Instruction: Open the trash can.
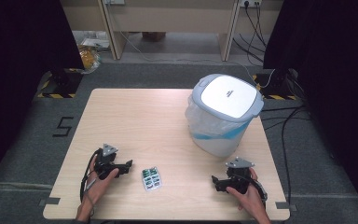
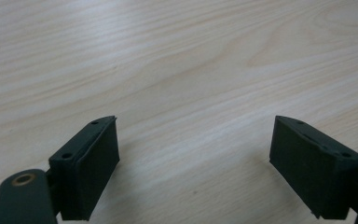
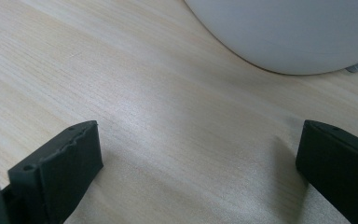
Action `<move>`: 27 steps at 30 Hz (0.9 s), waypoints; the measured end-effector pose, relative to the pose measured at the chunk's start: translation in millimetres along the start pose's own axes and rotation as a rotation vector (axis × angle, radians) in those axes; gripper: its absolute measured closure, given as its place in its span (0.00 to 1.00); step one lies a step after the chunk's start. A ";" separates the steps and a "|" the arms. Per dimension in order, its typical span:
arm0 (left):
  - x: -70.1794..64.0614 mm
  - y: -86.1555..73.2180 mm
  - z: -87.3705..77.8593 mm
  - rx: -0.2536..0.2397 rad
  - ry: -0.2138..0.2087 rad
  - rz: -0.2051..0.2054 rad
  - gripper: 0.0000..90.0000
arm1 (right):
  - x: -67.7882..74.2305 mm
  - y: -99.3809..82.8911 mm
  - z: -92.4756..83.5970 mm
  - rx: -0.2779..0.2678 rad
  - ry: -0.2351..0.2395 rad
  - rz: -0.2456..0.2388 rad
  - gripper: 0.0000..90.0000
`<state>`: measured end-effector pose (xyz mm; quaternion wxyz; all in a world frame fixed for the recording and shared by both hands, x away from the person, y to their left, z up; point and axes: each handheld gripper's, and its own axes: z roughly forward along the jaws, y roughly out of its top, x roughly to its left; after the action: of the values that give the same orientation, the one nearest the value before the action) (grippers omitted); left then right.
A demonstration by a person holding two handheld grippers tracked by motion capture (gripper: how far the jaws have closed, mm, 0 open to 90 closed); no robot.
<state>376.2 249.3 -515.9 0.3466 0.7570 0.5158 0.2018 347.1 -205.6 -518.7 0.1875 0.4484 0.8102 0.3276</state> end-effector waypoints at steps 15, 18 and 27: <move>-24.9 46.3 15.3 -0.009 -0.062 0.044 0.17 | -0.9 -0.5 -0.6 0.003 0.009 -0.010 0.00; -29.4 54.6 19.0 -0.011 -0.078 0.051 0.17 | -1.0 -0.6 -0.7 0.004 0.010 -0.010 0.00; -56.6 104.6 60.1 -0.030 -0.130 0.065 0.17 | -1.6 -2.4 -2.6 0.005 0.009 -0.012 0.01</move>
<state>461.2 154.4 -476.9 0.3838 0.7797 0.4642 0.1713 345.0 -208.8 -518.5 0.1846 0.4425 0.8146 0.3264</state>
